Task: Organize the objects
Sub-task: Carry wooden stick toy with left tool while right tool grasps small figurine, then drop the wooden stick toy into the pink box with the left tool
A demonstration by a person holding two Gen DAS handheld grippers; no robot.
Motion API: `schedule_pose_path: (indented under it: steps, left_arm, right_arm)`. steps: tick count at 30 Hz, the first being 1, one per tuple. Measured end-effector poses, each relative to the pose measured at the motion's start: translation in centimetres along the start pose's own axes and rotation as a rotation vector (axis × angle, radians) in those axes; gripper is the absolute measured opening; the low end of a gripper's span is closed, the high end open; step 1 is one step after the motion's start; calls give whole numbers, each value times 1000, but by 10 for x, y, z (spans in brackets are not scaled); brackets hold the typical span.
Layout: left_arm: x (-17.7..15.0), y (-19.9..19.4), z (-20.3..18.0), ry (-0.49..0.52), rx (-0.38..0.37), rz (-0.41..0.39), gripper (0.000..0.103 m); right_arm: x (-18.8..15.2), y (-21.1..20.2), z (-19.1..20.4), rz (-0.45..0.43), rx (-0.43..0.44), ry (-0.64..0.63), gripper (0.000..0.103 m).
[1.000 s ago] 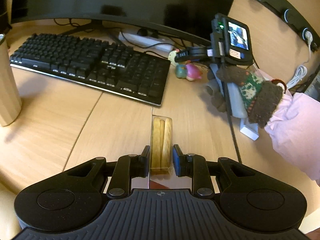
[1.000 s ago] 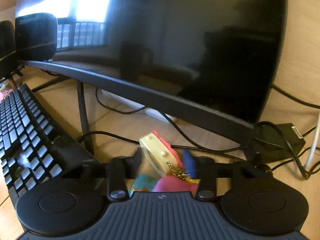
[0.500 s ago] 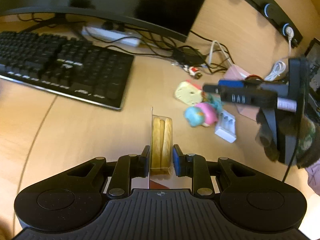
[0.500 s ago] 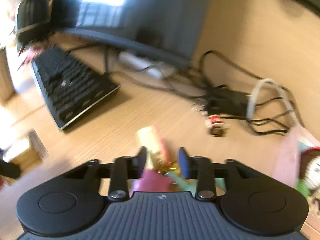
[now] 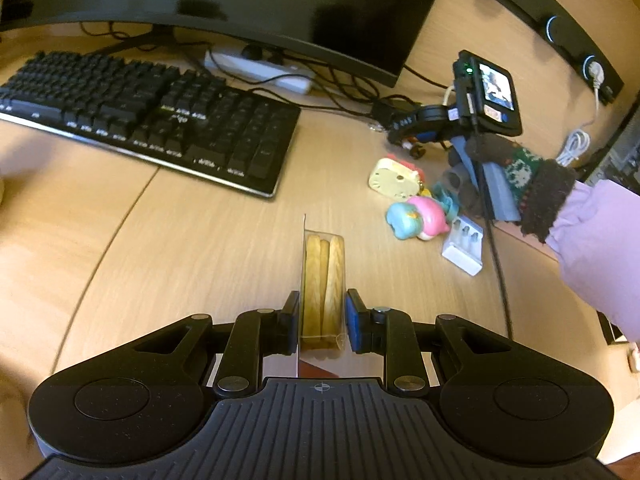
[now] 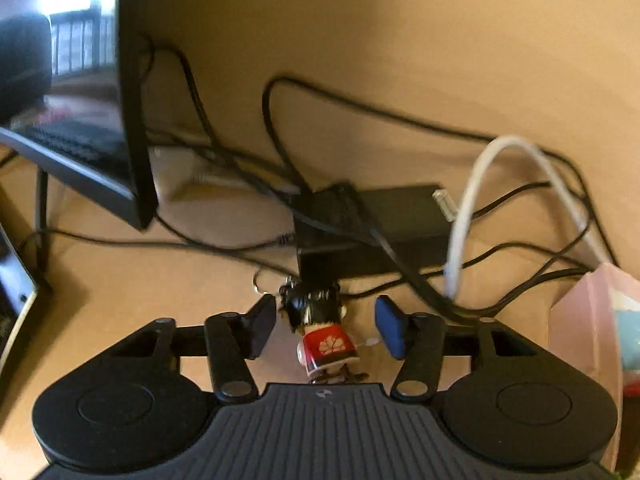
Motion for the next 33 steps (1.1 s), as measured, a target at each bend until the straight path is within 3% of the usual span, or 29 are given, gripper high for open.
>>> schedule_pose_path:
  steps: [1,3,10,16,20,25,28,31,33]
  left_arm:
    - [-1,0,-3,-4,-1,4,26]
    - [-2,0,-14,5,-14,10,26]
    - [-5,6,-80,101,-104,38,26]
    - [-26,21,-152,242,-205,139,26]
    - [-24,32,-205,295,-271,173,26]
    - [21,32,-280,347,-358,103,26]
    - [63,34,-328,387,-367,-7,26]
    - [107,45,-369,356,-350,-102,26]
    - [131,55,-395,314,-388,-148,26]
  right_arm:
    - [-4,-4,0,8,12,6,30]
    - [-12,-25,3,-8,43,6,30]
    - [-57,-160,-2,-109,110,-19,30]
    - [-153,-251,-29,-78,22,-47,30]
    - [-218,-280,-53,-29,-25,40,30]
    - [-262,-312,-87,-49,-79,168,30]
    - [-269,-326,-101,-94,-111,194,30]
    - [-268,-341,-118,-141,-129,213,30]
    - [-268,-347,-129,-167,-131,228,30]
Point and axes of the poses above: each gripper's, at about its wrist camera, not at the fingertips, and y roughly the way its jaws point, z to its left, x to its top, the point moved 10 cm from there along y, roughly the way its jaws point, and after that the axes turned 8 degrees about x, right-handed, at the moved point
